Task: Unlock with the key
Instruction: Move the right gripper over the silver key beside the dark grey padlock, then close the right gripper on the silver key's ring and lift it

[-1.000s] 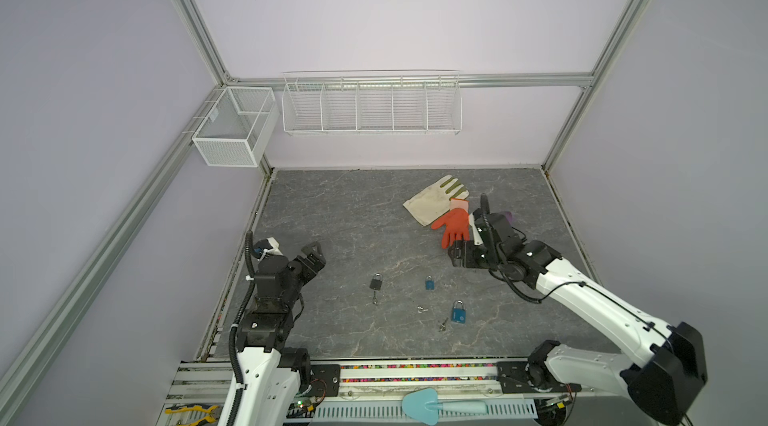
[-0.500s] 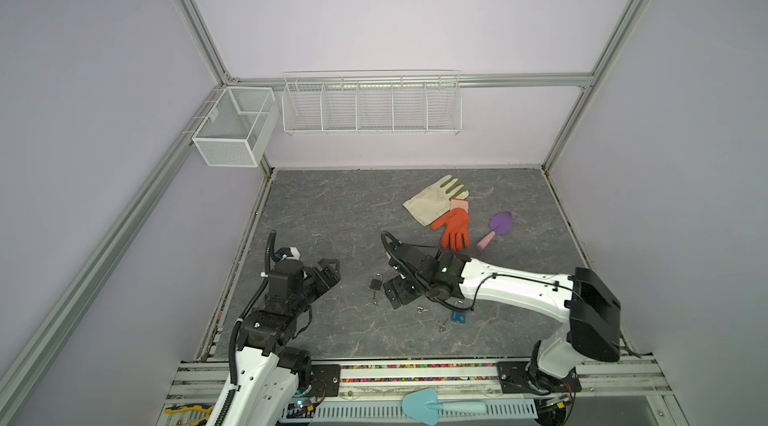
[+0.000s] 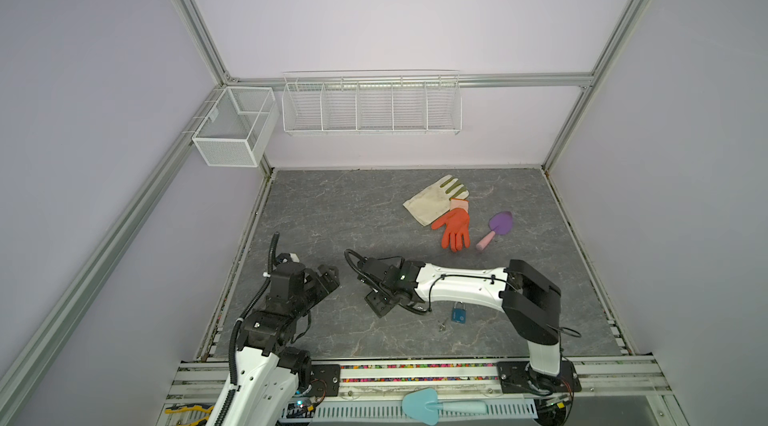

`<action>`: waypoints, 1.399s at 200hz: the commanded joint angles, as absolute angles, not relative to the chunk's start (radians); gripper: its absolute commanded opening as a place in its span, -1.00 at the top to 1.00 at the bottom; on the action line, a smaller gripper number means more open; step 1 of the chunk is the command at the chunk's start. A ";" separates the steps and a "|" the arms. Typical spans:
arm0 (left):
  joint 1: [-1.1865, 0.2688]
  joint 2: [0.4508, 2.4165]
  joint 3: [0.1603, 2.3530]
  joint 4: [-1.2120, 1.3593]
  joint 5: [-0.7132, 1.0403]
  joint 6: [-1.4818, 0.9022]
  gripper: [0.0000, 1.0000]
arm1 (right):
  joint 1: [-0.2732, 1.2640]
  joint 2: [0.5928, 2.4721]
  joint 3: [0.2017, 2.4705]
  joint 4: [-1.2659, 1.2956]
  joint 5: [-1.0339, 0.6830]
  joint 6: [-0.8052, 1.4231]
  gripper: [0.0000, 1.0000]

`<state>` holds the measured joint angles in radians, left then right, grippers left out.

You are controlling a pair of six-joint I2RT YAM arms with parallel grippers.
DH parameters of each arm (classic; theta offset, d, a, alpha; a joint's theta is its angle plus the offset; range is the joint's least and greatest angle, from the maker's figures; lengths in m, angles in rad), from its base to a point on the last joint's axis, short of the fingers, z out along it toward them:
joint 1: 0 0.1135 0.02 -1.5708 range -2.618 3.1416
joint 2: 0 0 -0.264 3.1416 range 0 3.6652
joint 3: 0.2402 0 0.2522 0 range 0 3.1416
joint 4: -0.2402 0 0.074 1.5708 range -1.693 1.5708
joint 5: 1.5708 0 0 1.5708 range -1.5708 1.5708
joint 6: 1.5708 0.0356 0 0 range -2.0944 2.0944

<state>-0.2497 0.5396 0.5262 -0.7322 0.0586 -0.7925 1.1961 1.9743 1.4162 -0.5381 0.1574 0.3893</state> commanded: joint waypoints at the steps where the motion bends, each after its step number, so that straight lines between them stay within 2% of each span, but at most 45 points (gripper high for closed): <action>1: -0.254 0.525 0.566 -0.779 0.018 -0.804 -0.93 | 1.210 2.006 1.451 -0.556 0.169 0.358 -0.16; 27: -0.253 0.522 0.569 -0.772 0.024 -0.805 -0.93 | 1.215 2.031 1.471 -0.556 0.170 0.347 -0.04; 48: -0.253 0.522 0.568 -0.772 0.021 -0.807 -0.93 | 1.220 2.048 1.483 -0.557 0.179 0.338 0.15; 82: -0.253 0.522 0.566 -0.768 0.028 -0.812 -0.93 | 1.225 2.075 1.499 -0.566 0.190 0.327 0.27; 187: -0.255 0.519 0.550 -0.750 0.033 -0.825 -0.93 | 1.227 2.107 1.500 -0.559 0.202 0.311 0.54; 247: -0.254 0.522 0.543 -0.738 0.044 -0.828 -0.93 | 1.229 2.123 1.500 -0.559 0.195 0.295 0.61; 262: -0.253 0.523 0.543 -0.737 0.046 -0.828 -0.93 | 1.229 2.127 1.502 -0.563 0.199 0.294 0.81; 280: -0.255 0.523 0.542 -0.737 0.048 -0.830 -0.93 | 1.231 2.124 1.502 -0.563 0.203 0.292 0.83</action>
